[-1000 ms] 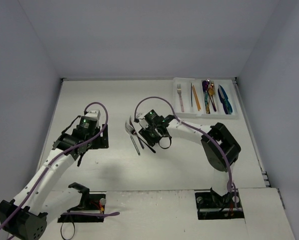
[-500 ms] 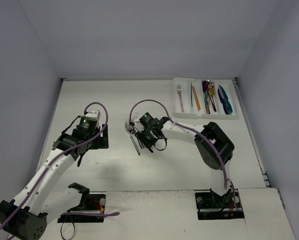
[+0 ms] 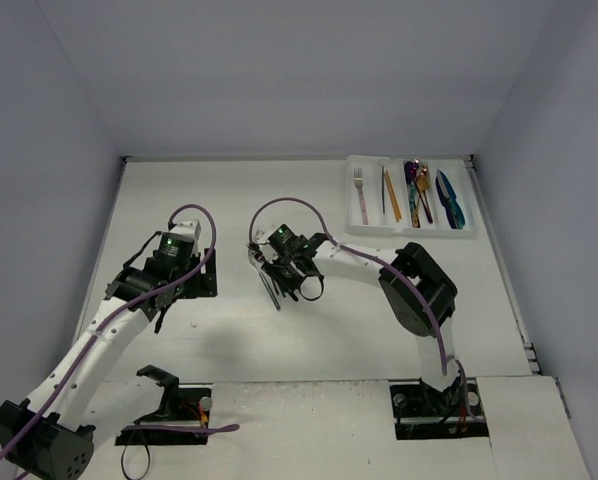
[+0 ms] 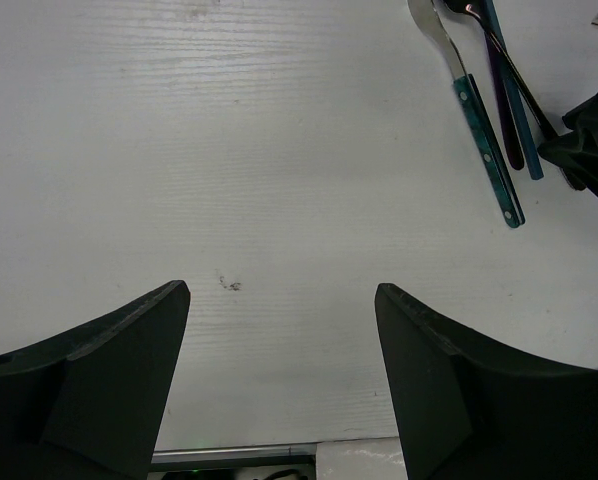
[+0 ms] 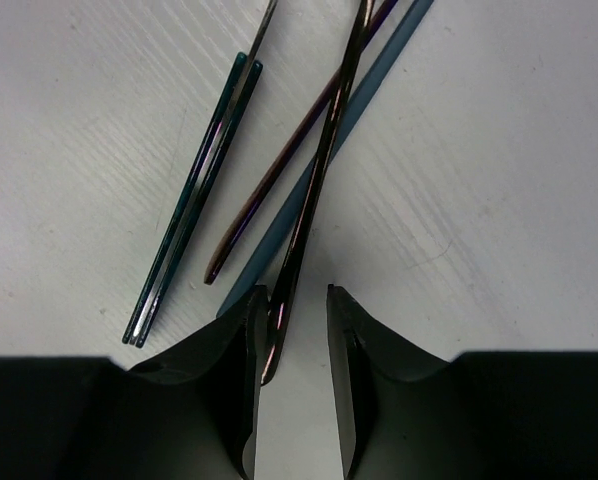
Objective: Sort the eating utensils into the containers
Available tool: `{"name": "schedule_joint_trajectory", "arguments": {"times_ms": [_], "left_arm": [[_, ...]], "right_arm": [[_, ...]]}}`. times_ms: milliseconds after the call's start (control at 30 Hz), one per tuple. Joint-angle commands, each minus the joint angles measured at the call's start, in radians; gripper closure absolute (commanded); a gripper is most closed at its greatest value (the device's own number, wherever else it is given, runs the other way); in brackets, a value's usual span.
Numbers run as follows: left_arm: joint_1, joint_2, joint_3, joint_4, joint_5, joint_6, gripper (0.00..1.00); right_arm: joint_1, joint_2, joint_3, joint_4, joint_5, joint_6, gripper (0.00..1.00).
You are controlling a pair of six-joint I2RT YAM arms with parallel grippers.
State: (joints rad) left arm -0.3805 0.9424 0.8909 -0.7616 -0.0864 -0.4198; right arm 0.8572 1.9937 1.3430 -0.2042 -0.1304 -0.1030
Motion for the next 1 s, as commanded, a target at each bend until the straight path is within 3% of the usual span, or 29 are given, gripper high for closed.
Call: {"name": "schedule_joint_trajectory", "arguments": {"times_ms": [0, 333, 767, 967], "left_arm": [[-0.005, -0.016, 0.016, 0.025, -0.004, 0.016, 0.28], [-0.005, -0.025, 0.008, 0.028, 0.002, 0.013, 0.28], [-0.005, -0.045, 0.010, 0.022, 0.007, 0.012, 0.28], [-0.005, -0.050, 0.012, 0.019, 0.005, 0.009, 0.29]], "right_arm": [[0.004, 0.014, -0.016, -0.009, 0.071, 0.015, 0.75], [-0.098, -0.114, -0.123, -0.028, 0.098, -0.020, 0.75], [-0.049, 0.086, 0.121, -0.063, 0.002, -0.104, 0.68], [-0.049, 0.180, 0.233, -0.091, -0.012, -0.131, 0.73]]}}
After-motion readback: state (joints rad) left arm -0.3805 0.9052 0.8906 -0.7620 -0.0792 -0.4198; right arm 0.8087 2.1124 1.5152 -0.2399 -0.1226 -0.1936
